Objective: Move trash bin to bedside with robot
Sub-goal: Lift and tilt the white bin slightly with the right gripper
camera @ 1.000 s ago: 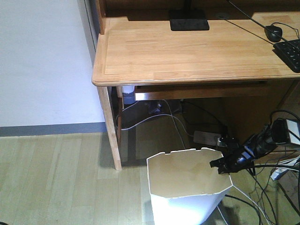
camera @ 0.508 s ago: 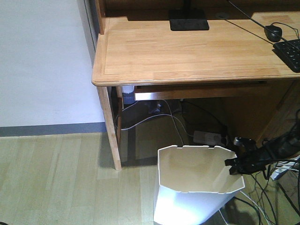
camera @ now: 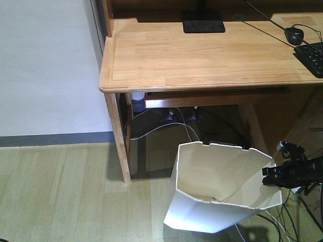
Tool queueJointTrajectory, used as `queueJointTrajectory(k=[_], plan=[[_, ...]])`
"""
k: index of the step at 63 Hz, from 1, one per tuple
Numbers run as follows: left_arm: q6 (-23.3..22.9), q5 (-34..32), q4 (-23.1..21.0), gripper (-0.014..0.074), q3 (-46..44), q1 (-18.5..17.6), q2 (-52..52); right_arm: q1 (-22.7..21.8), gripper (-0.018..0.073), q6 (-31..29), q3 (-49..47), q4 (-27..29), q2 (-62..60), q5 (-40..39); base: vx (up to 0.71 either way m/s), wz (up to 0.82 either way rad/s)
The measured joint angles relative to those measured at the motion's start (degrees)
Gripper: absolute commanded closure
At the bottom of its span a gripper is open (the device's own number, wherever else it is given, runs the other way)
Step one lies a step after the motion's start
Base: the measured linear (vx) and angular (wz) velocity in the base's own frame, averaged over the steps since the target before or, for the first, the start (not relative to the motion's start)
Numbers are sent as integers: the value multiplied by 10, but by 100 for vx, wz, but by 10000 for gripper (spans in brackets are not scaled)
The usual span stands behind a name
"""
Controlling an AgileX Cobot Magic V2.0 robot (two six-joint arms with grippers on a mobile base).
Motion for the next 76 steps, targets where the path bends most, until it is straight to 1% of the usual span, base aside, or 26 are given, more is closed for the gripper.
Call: queueJointTrajectory(k=[18, 30, 38, 59, 76], plan=[[0, 0, 0, 603, 0, 0, 0, 0, 564, -13, 96, -36, -111, 89, 0, 0], [0, 0, 0, 603, 0, 0, 0, 0, 564, -13, 104, -40, -145, 131, 0, 0], [0, 0, 0, 603, 0, 0, 0, 0, 564, -13, 104, -33, -148, 131, 0, 0], [0, 0, 0, 603, 0, 0, 0, 0, 564, -13, 104, -34, -148, 84, 0, 0], [0, 0, 0, 603, 0, 0, 0, 0, 564, -13, 104, -37, -148, 90, -1, 2]])
